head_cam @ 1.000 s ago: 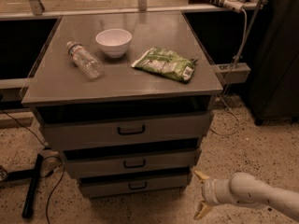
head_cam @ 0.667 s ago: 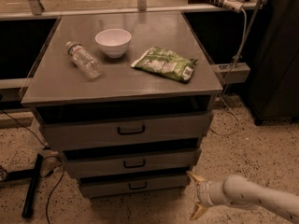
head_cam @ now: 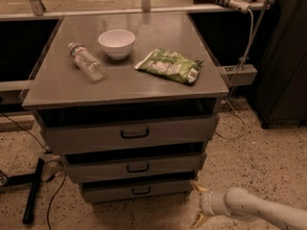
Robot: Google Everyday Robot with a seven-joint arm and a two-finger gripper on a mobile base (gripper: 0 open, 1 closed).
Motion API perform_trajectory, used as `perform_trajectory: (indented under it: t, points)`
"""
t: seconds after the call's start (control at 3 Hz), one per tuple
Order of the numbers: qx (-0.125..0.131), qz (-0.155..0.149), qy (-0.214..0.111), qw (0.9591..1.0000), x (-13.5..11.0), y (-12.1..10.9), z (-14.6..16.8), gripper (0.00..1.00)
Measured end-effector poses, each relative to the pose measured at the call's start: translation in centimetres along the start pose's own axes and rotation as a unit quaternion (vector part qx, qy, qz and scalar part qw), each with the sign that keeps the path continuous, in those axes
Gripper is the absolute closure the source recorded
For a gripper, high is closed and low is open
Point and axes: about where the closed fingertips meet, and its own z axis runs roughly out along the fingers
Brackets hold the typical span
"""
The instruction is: Open bottom drawer
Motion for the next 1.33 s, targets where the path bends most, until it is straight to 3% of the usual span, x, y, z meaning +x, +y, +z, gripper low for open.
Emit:
perform_trajectory:
  t: [0.33, 1.0, 1.33]
  points:
    - [0.013, 0.019, -0.015, 0.9996, 1.8, -1.0, 2.6, 0.0]
    - [0.016, 0.013, -0.022, 0.9995, 1.5, -1.4, 3.8, 0.0]
    - [0.003, 0.0, -0.036, 0.9994, 0.9, -2.1, 7.0, 0.0]
